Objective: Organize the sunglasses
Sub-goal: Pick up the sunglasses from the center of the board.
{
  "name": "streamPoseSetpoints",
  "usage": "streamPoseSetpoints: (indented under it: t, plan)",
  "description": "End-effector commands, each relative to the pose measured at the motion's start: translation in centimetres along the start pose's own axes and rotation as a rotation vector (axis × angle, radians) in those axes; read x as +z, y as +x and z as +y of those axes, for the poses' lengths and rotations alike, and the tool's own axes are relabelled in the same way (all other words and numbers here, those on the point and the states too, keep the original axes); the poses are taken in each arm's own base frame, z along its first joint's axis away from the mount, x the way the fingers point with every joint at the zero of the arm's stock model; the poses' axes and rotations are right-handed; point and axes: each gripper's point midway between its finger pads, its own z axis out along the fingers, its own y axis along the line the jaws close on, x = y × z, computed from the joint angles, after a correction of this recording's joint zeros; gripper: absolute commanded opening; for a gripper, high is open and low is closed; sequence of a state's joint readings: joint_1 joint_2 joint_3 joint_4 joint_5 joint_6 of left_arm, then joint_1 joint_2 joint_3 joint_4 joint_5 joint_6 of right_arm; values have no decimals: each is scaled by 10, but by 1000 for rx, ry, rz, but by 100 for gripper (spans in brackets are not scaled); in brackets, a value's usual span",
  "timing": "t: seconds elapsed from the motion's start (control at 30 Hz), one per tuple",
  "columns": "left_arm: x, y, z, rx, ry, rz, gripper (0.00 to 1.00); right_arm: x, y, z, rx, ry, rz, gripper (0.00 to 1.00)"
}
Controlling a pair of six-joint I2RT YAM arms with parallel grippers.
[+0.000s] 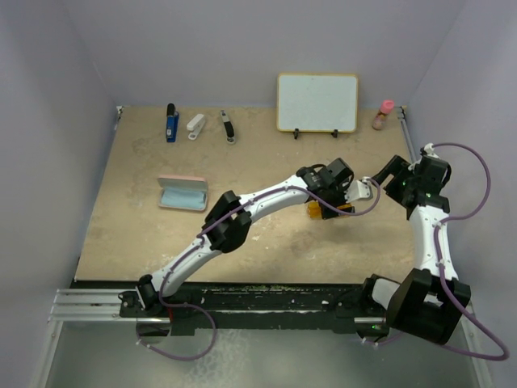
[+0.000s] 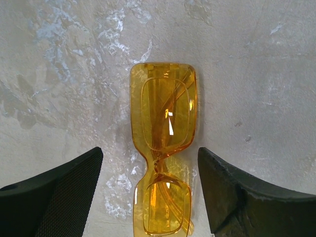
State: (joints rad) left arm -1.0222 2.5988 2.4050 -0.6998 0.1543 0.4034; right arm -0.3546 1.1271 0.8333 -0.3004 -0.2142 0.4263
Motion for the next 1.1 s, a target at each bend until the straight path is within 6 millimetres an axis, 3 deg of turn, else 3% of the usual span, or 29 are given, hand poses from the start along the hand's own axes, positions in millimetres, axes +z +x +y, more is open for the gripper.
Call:
streamPoseSetpoints:
  t: [0.0,0.17,0.3,0.63,0.8,1.07]
  plan:
    - [2,-12,1,9,1,-40,79,0,-5,6,-16,-40,-18,83]
    - [3,-10,4,4,-15,-36,72,0,-4,8,-20,-55,-14,81]
    - [3,-9,5,-4,-27,-31,50,-1,-4,10,-21,-66,-16,79]
    - [-8,-11,6,-28,-38,-29,25,-2,-3,12,-23,-73,-15,77]
    - [-33,-20,12,-61,-77,-17,18,-4,-3,13,-24,-78,-16,76]
    - [-107,-21,18,-75,-130,5,4,-5,-3,13,-23,-82,-17,75]
